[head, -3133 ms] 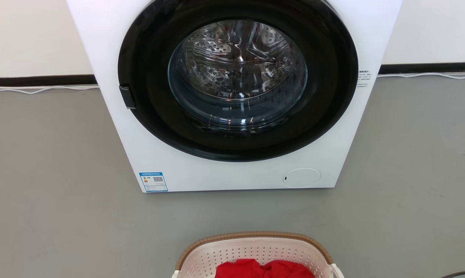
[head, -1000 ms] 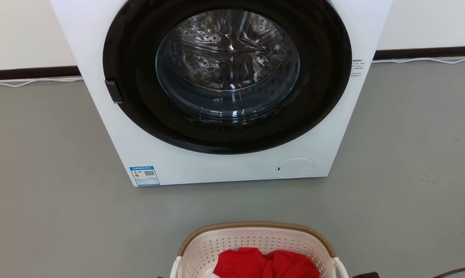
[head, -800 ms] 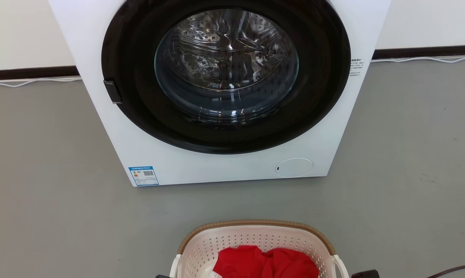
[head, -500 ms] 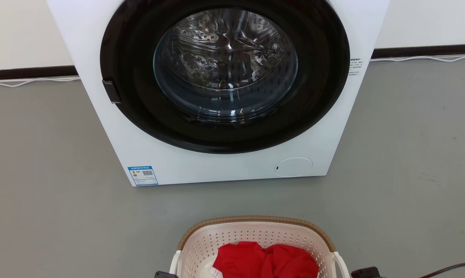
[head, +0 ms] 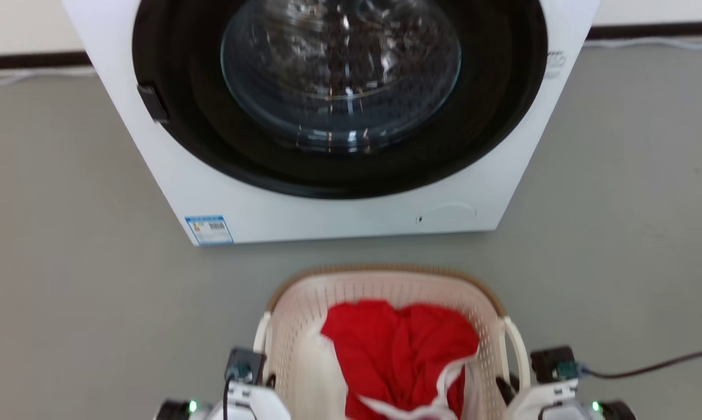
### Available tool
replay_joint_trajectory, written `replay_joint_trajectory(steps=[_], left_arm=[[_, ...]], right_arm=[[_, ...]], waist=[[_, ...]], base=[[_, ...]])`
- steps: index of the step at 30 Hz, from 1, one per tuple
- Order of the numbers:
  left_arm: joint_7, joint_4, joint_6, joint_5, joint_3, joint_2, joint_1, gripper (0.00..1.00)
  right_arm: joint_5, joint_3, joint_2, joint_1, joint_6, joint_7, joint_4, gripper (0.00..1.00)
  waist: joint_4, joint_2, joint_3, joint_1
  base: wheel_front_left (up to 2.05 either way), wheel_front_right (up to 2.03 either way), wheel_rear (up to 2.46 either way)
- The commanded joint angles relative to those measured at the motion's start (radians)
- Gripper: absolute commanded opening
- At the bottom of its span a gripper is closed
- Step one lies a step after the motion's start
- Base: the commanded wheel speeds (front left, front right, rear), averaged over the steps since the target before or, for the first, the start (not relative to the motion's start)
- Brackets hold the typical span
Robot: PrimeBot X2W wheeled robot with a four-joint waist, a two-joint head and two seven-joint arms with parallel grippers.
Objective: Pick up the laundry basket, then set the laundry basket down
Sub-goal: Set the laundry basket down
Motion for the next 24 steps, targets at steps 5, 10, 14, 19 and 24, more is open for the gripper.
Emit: replay_joint_trajectory(steps=[5, 10, 14, 19, 24], left_arm=[[-0.015, -0.019, -0.018, 0.038, 0.038, -0.004, -0.129, 0.0], [-0.015, -0.025, -0.015, 0.06, 0.06, 0.012, -0.213, 0.0], [-0.015, -0.031, -0.012, 0.081, 0.077, 0.026, -0.267, 0.0], [-0.015, -0.045, -0.005, 0.102, 0.103, 0.034, -0.33, 0.0], [-0.015, -0.075, 0.005, 0.132, 0.138, 0.037, -0.367, 0.0]], right_arm=[[-0.019, 0.034, 0.033, -0.107, 0.026, -0.038, -0.035, 0.0], [-0.025, 0.034, 0.033, -0.182, 0.026, -0.06, -0.029, 0.0], [-0.024, 0.044, 0.033, -0.241, 0.026, -0.077, -0.019, 0.0], [-0.042, 0.043, 0.033, -0.325, 0.026, -0.1, 0.001, 0.0], [-0.07, 0.02, 0.033, -0.394, 0.026, -0.126, 0.031, 0.0]], waist=[[0.005, -0.0001, 0.105, 0.0], [0.009, -0.0001, 0.203, 0.0], [0.012, -0.0001, 0.274, 0.0], [0.024, -0.0001, 0.372, 0.0], [0.044, -0.0001, 0.452, 0.0]], base=[[0.0, 0.0, 0.0], [0.0, 0.0, 0.0], [0.0, 0.0, 0.0], [0.0, 0.0, 0.0], [0.0, 0.0, 0.0]])
